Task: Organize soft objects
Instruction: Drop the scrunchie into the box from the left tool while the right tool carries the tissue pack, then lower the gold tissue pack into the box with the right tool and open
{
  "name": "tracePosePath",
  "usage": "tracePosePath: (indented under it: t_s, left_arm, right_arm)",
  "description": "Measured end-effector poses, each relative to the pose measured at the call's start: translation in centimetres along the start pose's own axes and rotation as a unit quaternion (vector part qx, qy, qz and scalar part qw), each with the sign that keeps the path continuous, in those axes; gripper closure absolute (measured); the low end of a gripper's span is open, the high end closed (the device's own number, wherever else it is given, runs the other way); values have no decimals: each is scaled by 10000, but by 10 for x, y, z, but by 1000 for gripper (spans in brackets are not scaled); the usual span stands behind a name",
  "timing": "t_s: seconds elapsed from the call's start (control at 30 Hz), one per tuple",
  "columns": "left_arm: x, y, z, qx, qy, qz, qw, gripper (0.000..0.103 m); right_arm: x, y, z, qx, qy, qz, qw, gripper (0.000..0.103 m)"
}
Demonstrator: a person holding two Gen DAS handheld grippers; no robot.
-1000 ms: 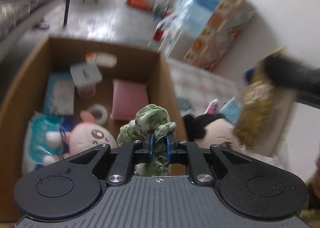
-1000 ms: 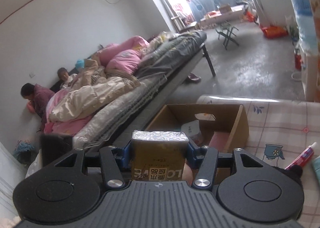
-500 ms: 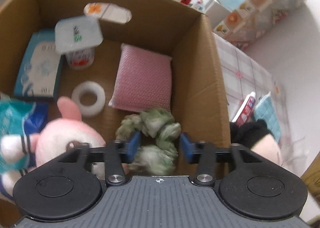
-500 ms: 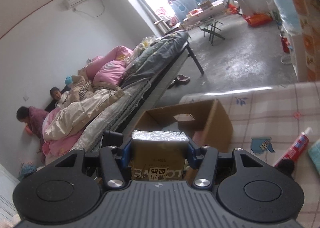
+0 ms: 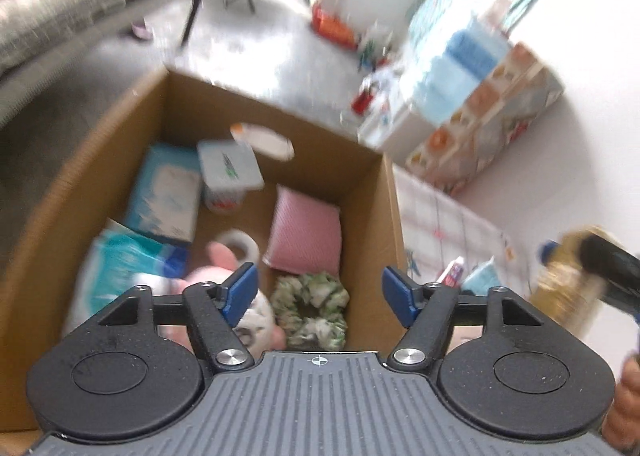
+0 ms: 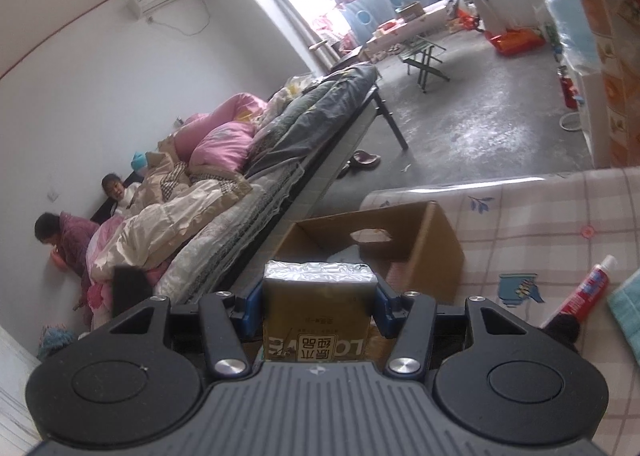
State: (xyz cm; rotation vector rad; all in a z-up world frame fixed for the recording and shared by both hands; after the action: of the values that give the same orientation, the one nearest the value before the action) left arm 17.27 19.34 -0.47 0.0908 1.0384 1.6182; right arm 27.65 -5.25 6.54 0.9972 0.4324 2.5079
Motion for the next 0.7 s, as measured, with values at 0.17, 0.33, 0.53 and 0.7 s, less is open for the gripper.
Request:
tracePosePath:
  t_s: [0.17, 0.33, 0.53, 0.7]
  left_arm:
    - [20, 52, -12, -639, 74, -7, 9979, 19]
    - [45, 94, -30, -1147, 124, 263, 9930, 7]
    - [64, 118, -48, -1538, 108, 546, 9865, 4]
    - [77, 125, -51, -1624, 195, 486, 9853, 4]
  right_arm:
    - [23, -37, 5, 306, 91, 91, 9994, 47]
    - [40, -77, -9, 866, 53, 192, 9960, 47]
    - [59, -120, -60, 1966, 424, -137, 9795, 47]
    - [64, -158, -103, 2883, 1046, -890, 9476, 47]
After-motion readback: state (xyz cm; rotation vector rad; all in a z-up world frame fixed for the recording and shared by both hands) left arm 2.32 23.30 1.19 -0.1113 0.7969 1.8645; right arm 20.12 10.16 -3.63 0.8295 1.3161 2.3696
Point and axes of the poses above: each gripper's, at about its wrist camera, not at the fingertips, and y roughly against the way its jaws point, x to its left, z to its top, the point moved 4 cm from there along -y, roughly the way its jaws point, and after that the axes turned 2 degrees about -x, right-handed, at the moved point
